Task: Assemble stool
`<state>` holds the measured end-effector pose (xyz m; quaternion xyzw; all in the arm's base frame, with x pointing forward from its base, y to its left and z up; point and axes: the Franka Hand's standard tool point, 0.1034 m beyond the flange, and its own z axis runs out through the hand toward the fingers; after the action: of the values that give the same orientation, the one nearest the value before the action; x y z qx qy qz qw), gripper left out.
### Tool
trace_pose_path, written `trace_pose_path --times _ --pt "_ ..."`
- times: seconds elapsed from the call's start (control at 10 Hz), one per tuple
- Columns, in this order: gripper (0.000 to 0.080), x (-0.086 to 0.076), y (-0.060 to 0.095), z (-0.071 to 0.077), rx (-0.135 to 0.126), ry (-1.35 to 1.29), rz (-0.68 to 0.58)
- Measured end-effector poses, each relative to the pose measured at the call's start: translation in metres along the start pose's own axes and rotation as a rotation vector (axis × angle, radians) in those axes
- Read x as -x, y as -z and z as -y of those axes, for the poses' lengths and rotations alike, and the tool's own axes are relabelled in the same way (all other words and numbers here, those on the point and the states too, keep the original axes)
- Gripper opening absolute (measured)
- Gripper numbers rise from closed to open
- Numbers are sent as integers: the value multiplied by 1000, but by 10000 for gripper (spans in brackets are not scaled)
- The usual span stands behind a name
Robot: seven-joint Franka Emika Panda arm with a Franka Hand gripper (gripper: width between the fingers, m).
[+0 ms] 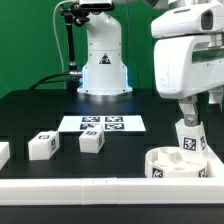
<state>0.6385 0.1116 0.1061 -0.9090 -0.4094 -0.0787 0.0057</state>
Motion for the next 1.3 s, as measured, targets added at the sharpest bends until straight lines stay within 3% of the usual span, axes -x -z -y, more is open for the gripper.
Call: trace_pose_path --times 0.6,1.1,1.3 --pt "649 27 -20 10 -9 7 12" --pt "649 21 -21 17 -13 -13 10" --pt "386 12 -22 28 -17 -22 7"
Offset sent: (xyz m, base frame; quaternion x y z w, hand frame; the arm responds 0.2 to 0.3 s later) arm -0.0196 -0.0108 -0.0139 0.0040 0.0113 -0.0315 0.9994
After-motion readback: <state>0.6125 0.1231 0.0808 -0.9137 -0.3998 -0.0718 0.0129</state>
